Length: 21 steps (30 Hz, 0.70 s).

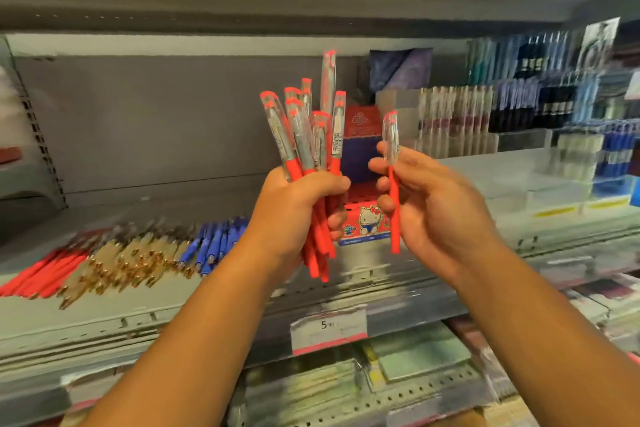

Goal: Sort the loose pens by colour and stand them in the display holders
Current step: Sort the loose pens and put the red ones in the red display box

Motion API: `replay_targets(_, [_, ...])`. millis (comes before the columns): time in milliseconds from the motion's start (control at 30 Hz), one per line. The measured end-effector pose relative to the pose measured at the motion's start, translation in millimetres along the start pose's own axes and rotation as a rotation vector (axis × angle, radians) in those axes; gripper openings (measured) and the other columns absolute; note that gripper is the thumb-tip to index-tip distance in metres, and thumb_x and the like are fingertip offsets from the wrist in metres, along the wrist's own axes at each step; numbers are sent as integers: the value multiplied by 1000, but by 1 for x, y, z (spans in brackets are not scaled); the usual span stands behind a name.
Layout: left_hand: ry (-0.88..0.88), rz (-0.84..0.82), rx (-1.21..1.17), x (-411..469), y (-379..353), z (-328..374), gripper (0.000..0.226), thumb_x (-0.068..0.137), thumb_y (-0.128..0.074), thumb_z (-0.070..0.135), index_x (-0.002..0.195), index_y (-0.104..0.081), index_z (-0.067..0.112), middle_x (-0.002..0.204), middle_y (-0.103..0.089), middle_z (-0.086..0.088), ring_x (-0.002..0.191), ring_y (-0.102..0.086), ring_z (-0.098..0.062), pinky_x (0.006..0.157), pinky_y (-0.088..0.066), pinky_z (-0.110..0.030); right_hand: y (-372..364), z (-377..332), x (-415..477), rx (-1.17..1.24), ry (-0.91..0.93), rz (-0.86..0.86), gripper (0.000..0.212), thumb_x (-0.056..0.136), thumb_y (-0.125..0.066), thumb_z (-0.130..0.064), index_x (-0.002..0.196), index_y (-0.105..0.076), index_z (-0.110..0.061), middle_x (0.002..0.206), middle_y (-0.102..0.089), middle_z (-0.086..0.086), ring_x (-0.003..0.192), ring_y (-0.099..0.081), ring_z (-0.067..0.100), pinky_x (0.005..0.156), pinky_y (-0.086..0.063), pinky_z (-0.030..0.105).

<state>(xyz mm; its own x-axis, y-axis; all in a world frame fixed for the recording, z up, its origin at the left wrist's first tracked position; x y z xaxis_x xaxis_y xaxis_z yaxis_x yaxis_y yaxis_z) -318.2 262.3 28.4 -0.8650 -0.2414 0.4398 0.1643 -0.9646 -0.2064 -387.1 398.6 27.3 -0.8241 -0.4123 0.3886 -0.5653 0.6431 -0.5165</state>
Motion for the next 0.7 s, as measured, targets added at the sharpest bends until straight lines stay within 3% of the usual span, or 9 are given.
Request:
replay_targets(133, [-4, 36, 5, 22, -4, -7, 8, 68, -63, 8, 66, -55, 8, 58, -49, -7, 41, -40, -19, 43, -36, -23, 15, 3, 29, -15, -15, -11, 25, 100, -46, -11, 113, -65, 0, 88, -72, 10, 63, -56, 11, 49, -44, 21])
replay_targets(267, [-9, 42, 30, 58, -3, -6, 8, 67, -62, 9, 64, -54, 7, 57, -49, -6, 41, -40, -17, 43, -36, -22, 20, 3, 66, -49, 17, -25, 24, 100, -46, -7, 117, -61, 1, 77, -70, 5, 60, -58, 10, 50, -46, 21])
replay_targets(433, [-37, 42, 103, 103, -5, 2, 15, 76, -60, 6, 63, -54, 6, 53, -46, -5, 41, -41, -16, 43, -35, -22, 21, -4, 115, -123, 18, -69, 12, 96, -53, 1, 105, -60, -1, 84, -63, 11, 68, -64, 14, 64, -57, 26])
replay_targets(567, [-20, 99, 107, 133, -11, 11, 23, 86, -53, 4, 64, -52, 10, 53, -48, -1, 40, -40, -13, 40, -35, -19, 21, -3, 155, -296, 79, -115, 14, 91, -58, 6, 102, -57, -4, 91, -68, 15, 80, -70, 23, 73, -59, 29])
replay_targets(700, [-4, 193, 119, 155, -11, 6, 23, 85, -56, 8, 62, -52, 9, 48, -47, 0, 39, -41, -12, 40, -36, -19, 22, 5, 193, -638, 136, -110, 27, 84, -67, 7, 80, -54, -16, 71, -62, 1, 55, -59, 7, 51, -49, 24])
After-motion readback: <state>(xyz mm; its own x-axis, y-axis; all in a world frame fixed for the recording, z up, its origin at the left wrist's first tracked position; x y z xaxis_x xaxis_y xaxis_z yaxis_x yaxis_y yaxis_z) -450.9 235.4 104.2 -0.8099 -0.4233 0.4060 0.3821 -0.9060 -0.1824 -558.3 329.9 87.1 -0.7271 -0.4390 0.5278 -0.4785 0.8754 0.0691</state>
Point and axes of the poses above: each hand's wrist, its own x-axis towards the middle knuckle, its own y-axis out of the back of the hand, z = x × y, the point moved 1 cm from there along x, towards the middle knuckle
